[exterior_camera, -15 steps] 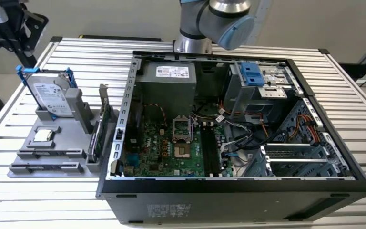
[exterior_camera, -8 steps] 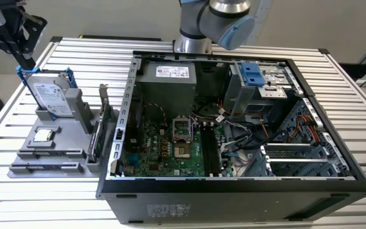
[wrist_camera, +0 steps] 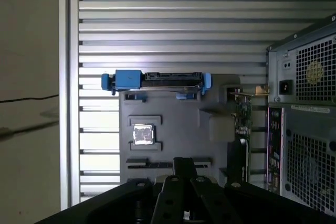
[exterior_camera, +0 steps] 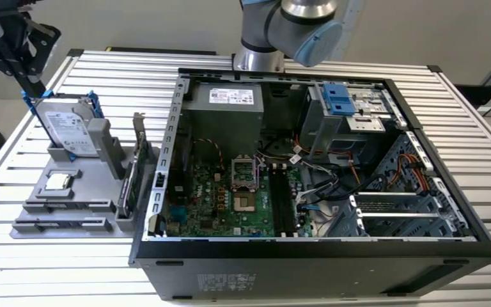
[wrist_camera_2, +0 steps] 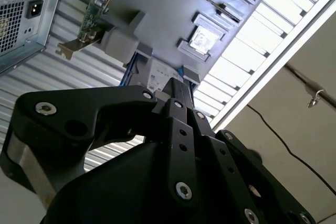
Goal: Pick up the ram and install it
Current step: 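Reach for the ram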
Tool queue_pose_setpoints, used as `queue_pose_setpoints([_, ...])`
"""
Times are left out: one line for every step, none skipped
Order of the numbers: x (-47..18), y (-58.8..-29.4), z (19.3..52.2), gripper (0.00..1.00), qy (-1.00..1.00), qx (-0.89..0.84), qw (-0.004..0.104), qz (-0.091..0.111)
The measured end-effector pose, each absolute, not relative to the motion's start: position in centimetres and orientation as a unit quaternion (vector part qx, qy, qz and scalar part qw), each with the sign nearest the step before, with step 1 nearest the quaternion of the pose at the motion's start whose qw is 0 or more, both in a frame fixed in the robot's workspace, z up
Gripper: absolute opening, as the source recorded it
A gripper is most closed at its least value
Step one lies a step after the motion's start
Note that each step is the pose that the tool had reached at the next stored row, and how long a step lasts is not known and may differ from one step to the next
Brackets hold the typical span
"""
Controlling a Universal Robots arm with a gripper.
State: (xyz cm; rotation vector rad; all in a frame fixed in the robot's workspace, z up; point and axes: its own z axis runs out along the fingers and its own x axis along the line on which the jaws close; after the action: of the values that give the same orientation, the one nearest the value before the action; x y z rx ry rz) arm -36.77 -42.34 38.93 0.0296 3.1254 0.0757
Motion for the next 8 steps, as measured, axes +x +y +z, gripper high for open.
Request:
queue_pose_setpoints([-36.77, -42.46, 38.93, 0.0, 1.0, 0.009, 0.008, 0.024])
queue_pose_setpoints([-36.77, -42.57, 38.93, 0.0, 1.0, 0.009, 0.008, 0.024])
queue_pose_setpoints([-36.77, -42.67, 38.93, 0.0, 1.0, 0.009, 0.008, 0.024])
queue_pose_setpoints([-36.77, -42.76, 38.93, 0.0, 1.0, 0.009, 0.007, 0.024])
queue_pose_setpoints([-36.77, -42.84, 38.92, 0.0, 1.0, 0.009, 0.007, 0.024])
queue_pose_setpoints([-36.77, -42.92, 38.92, 0.0, 1.0, 0.009, 0.007, 0.024])
queue_pose_setpoints([-36.77, -43.0, 38.91, 0.0, 1.0, 0.009, 0.007, 0.024])
queue_pose_setpoints([-36.77, -43.08, 38.91, 0.0, 1.0, 0.009, 0.007, 0.024])
